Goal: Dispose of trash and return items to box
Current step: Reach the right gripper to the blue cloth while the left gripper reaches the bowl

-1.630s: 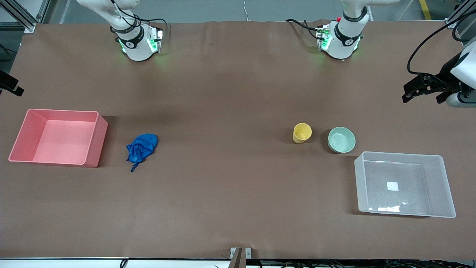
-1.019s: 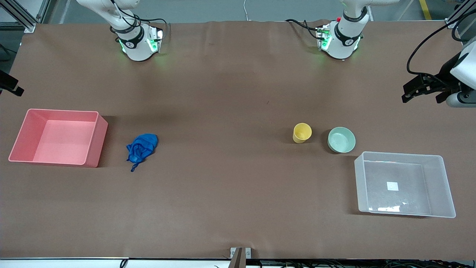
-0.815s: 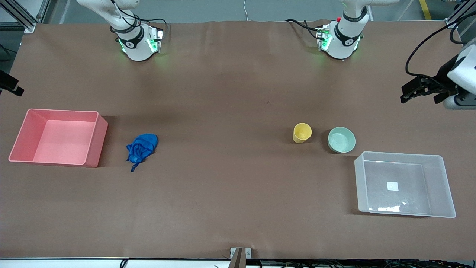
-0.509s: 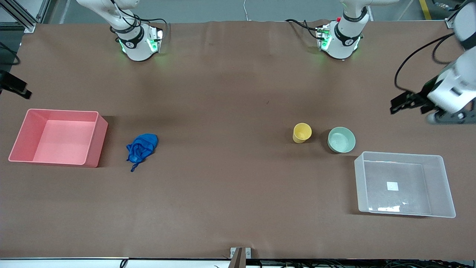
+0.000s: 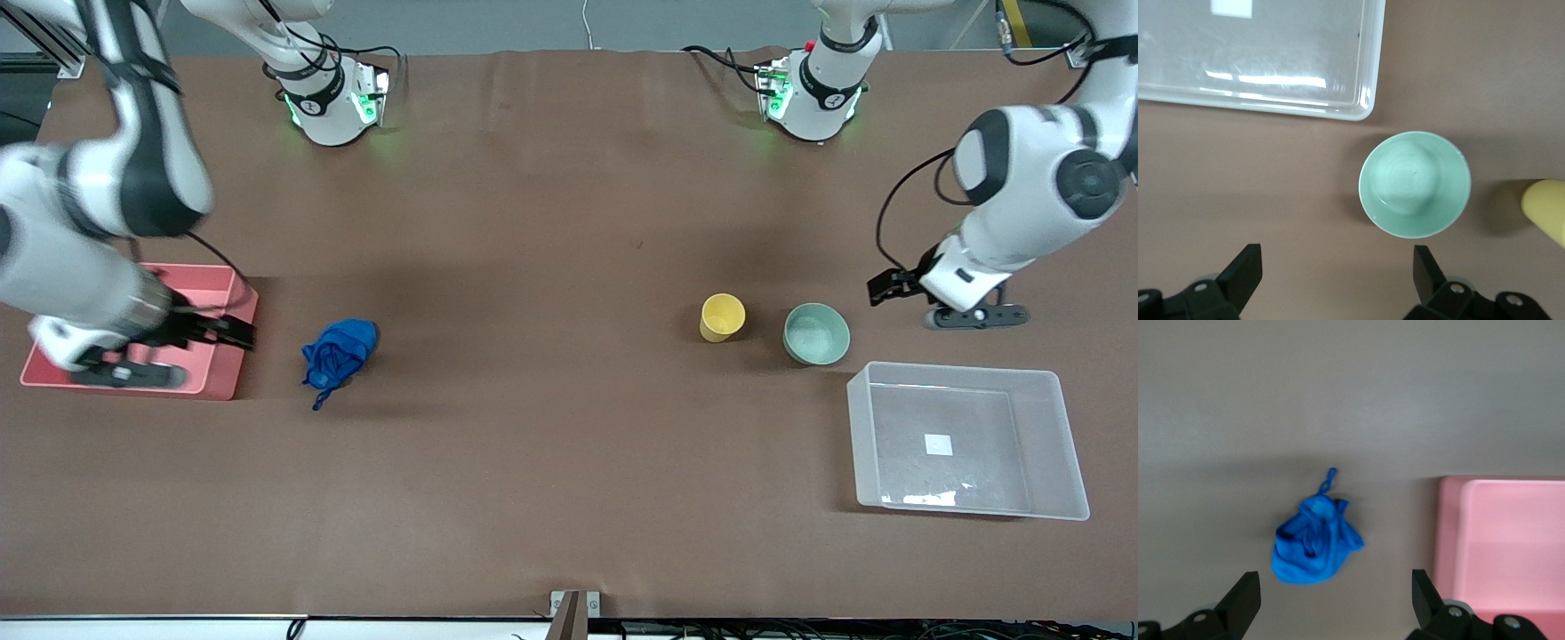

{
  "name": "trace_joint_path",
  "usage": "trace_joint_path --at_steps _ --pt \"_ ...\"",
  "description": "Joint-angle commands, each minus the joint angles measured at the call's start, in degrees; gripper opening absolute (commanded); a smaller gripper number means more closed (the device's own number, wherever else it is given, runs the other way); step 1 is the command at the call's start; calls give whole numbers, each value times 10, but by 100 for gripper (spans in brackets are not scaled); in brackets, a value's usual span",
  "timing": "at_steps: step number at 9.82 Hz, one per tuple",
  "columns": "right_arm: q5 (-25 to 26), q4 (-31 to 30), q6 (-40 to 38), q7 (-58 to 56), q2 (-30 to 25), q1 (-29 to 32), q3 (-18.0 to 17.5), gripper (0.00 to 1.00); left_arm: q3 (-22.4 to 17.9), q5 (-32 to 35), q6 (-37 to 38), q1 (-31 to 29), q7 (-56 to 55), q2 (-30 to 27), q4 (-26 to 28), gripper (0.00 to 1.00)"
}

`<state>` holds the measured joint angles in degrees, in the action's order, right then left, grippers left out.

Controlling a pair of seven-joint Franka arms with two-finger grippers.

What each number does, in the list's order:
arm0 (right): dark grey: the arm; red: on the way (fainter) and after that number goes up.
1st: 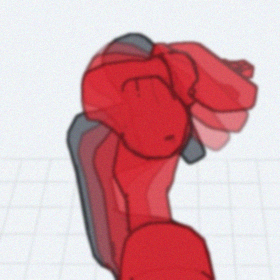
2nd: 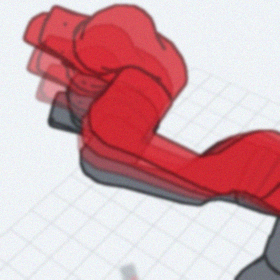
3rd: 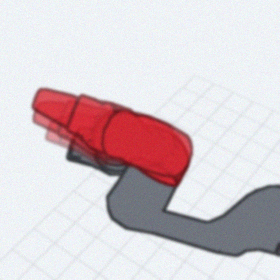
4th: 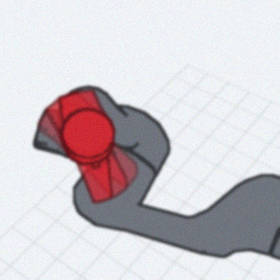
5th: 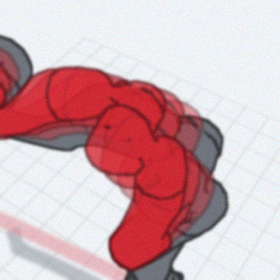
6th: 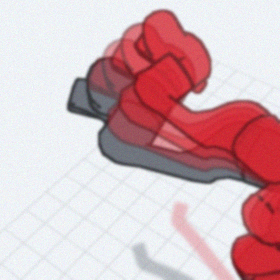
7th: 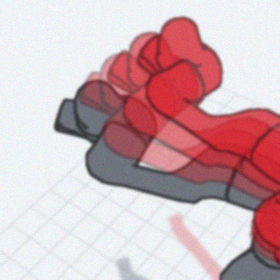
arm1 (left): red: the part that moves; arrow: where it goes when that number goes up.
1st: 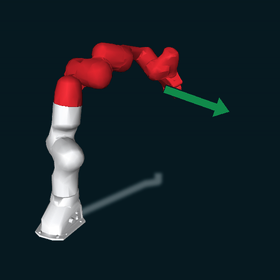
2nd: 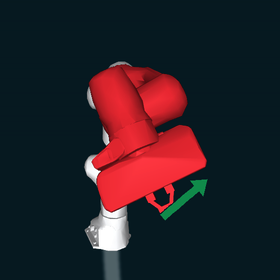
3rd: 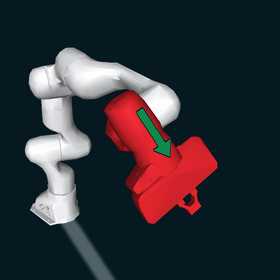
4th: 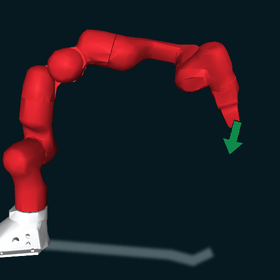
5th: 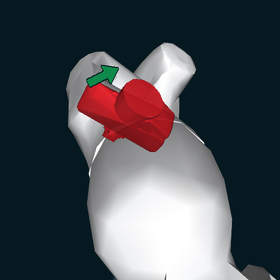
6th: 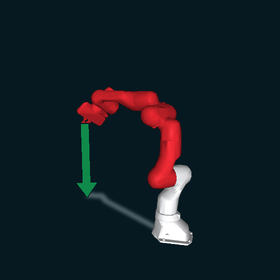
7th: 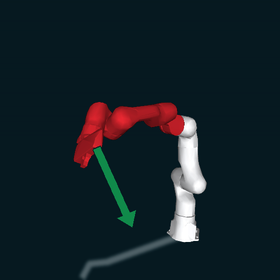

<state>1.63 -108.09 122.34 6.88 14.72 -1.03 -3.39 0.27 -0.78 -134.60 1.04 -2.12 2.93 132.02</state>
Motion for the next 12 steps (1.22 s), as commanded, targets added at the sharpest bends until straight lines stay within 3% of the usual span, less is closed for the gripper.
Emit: trace_joint_path --at_steps 1,4,5,6,7,8,10,12 --pt "6 -96 143 20 29 -6 -7 100 2 0 -111 -1 -1 61 51 100" --pt "27 -140 243 17 81 -12 -6 100 3 1 -212 2 -3 147 48 99" --pt "30 -143 265 18 94 -11 -6 100 4 1 -222 2 -3 158 49 85" --pt "30 -148 284 18 109 -13 -6 100 5 -3 -223 2 -7 160 49 56" --pt "32 -150 285 16 117 -19 -7 84 5 -4 -222 3 -10 163 48 20" --pt "32 -150 283 15 119 -28 -7 60 7 -4 -223 4 -10 168 47 5" --pt "30 -148 278 23 123 -25 -8 5 8 -4 -236 5 -10 166 46 0" --pt "24 -140 275 23 118 -24 -10 1 9 -5 -227 5 -5 116 56 0"
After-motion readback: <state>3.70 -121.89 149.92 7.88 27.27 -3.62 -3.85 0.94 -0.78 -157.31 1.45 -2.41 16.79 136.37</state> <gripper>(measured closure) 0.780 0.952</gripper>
